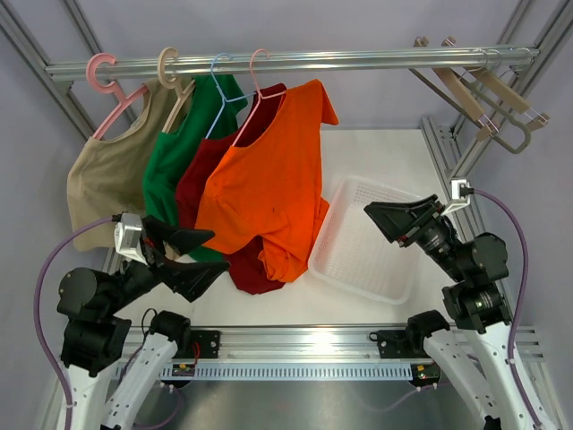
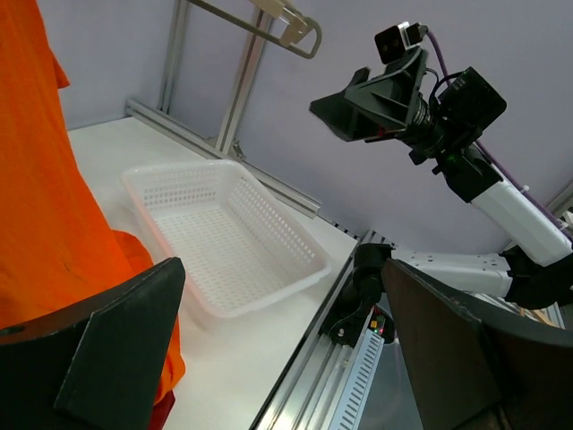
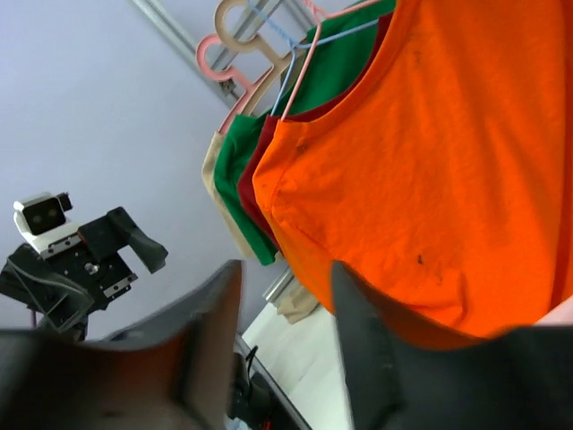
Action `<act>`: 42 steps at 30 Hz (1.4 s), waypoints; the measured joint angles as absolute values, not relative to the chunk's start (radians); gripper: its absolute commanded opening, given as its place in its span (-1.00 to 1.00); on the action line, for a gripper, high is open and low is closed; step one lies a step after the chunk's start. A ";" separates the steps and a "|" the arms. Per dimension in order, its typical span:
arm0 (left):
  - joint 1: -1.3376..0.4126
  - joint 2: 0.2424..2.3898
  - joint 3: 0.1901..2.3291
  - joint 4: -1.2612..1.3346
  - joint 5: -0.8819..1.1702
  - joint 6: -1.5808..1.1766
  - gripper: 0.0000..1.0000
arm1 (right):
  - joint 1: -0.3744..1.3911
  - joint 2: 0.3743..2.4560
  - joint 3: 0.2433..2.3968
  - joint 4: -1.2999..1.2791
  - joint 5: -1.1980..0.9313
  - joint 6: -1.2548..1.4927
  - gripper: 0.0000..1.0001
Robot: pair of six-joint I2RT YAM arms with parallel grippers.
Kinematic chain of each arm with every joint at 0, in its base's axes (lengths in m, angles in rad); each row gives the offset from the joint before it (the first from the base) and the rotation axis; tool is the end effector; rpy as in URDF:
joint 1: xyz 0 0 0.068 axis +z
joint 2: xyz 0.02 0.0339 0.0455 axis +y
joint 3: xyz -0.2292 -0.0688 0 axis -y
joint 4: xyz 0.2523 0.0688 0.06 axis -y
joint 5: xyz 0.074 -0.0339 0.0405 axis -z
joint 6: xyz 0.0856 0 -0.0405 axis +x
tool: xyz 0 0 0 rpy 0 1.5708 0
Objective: Remove the t-shirt from the hanger
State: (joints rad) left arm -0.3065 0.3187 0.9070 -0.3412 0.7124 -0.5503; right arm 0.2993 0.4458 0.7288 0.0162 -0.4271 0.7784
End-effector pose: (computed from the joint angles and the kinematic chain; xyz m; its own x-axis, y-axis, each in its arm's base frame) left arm 0.0913 -0.0876 0.4092 -0.2366 -0.3402 -0.9101 0.8316 0.4134 -0.3708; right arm 0.1652 0.0881 0.3852 -0.2535 0.5906 -0.7661 -0.6582 0.4751 0.5840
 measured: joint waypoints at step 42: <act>-0.307 0.107 0.645 -0.586 0.334 -0.400 0.98 | 0.783 1.774 1.781 0.004 0.198 0.767 -0.04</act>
